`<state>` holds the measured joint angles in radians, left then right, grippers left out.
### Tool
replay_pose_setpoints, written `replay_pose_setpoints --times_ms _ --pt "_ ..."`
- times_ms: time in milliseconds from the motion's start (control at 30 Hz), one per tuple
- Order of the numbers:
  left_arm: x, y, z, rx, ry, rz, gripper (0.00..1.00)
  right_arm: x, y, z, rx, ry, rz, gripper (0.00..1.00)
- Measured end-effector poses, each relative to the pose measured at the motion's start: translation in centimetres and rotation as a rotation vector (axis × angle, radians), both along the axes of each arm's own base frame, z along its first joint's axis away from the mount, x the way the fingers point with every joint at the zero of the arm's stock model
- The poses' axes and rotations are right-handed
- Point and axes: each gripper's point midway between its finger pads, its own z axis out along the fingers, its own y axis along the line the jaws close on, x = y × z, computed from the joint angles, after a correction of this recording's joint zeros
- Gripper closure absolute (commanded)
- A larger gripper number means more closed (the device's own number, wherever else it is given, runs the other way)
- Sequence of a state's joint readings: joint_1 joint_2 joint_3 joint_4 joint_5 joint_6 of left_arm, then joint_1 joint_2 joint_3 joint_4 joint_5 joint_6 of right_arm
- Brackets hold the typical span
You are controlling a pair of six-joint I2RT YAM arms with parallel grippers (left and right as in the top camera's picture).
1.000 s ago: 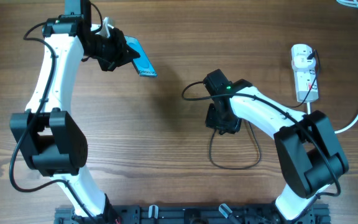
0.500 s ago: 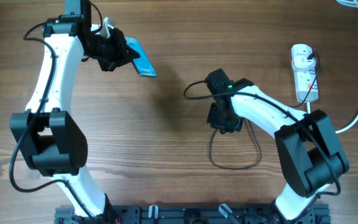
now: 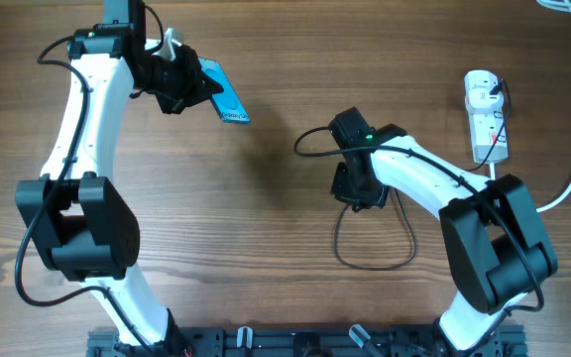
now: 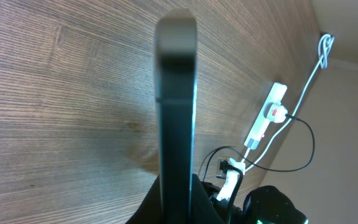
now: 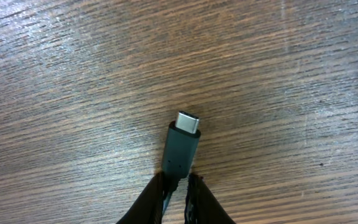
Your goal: Plug charger to phone and switch on socket
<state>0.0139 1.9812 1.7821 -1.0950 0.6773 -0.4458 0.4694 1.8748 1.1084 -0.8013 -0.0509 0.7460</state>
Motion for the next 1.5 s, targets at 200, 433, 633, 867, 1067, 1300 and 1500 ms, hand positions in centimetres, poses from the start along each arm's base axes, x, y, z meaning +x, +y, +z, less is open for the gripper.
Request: replay_pose_setpoints --times_ms 200,433,633,867,1067,1300,1500 --pt "0.0 0.0 0.0 0.000 0.000 0.000 0.96 0.3 0.2 0.0 0.007 -0.011 0.007 0.76" --pt "0.0 0.0 0.0 0.000 0.000 0.000 0.96 0.5 0.4 0.0 0.020 -0.019 0.010 0.85" --pt "0.0 0.0 0.0 0.000 0.000 0.000 0.96 0.6 0.4 0.0 0.021 -0.024 0.012 0.96" --pt "0.0 0.0 0.0 0.000 0.000 0.000 0.96 0.7 0.5 0.1 0.027 -0.027 0.023 0.78" --pt "0.0 0.0 0.0 0.000 0.000 0.000 0.96 1.0 1.3 0.2 0.061 -0.027 0.037 0.62" --pt "0.0 0.0 0.0 0.000 0.000 0.000 0.96 0.6 0.8 0.1 0.042 -0.009 0.033 0.85" --pt "0.0 0.0 0.0 0.000 0.000 0.000 0.96 0.6 0.7 0.1 0.037 -0.006 0.030 0.84"
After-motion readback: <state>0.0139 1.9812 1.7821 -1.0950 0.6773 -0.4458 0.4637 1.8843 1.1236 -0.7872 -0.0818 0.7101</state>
